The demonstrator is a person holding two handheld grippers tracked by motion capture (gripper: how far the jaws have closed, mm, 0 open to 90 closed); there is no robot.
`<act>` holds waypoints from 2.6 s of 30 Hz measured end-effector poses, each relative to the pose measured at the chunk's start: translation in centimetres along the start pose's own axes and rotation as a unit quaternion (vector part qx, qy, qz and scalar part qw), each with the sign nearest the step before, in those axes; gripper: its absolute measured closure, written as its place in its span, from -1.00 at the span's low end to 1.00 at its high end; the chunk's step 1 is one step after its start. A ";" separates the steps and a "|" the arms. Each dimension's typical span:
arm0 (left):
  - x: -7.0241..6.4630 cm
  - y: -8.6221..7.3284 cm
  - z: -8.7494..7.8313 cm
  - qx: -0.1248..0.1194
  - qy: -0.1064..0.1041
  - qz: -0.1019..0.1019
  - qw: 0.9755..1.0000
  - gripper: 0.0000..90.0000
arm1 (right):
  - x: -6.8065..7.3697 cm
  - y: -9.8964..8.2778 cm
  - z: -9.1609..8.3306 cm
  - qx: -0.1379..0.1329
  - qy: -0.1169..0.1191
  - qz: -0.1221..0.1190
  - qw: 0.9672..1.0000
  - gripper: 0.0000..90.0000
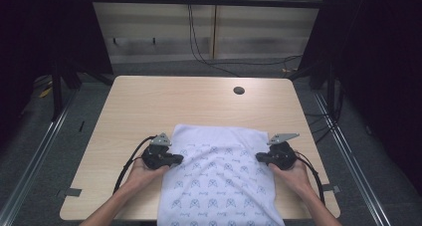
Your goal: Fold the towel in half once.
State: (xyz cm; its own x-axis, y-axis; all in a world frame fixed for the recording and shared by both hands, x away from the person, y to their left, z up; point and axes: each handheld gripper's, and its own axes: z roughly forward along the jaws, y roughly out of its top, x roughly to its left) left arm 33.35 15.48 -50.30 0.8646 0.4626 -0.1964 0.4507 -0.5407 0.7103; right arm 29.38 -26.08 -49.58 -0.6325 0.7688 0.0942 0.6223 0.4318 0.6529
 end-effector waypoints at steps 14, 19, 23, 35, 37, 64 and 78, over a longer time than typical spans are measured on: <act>-4.8 -2.4 -2.5 0.023 -0.070 0.003 0.997 0.77 | 3.8 -4.3 -3.6 0.006 0.045 -0.011 0.999 0.70; -4.0 -0.9 -4.1 -0.041 -0.065 -0.016 0.997 0.63 | 3.1 -3.4 -4.7 -0.038 0.062 -0.001 0.997 0.55; -2.0 1.3 -3.8 -0.045 -0.029 -0.004 0.999 0.62 | 1.2 -1.5 -5.9 -0.075 0.042 0.014 0.996 0.51; 3.7 1.8 -2.0 -0.042 0.006 -0.065 0.997 0.49 | -3.9 -0.1 -2.7 -0.065 -0.001 0.046 0.997 0.36; 4.0 1.2 -2.5 -0.038 0.009 -0.068 0.997 0.46 | -3.9 -0.4 -2.0 -0.048 -0.008 0.043 0.998 0.32; 3.5 1.2 -0.3 0.007 0.038 -0.037 0.999 0.12 | -3.5 -1.4 -0.9 -0.030 0.011 0.054 0.998 0.90; 3.3 2.4 -1.9 -0.057 0.005 -0.049 0.997 0.93 | -3.9 -0.3 -3.3 -0.088 0.029 0.074 0.993 0.90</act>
State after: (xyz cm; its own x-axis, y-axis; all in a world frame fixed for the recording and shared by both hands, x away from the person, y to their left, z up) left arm 36.90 17.07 -48.01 0.8152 0.5163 -0.2624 0.5041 -0.4096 0.7603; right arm 30.09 -30.76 -47.68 -0.5689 0.7869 0.2391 0.6234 0.2231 0.7494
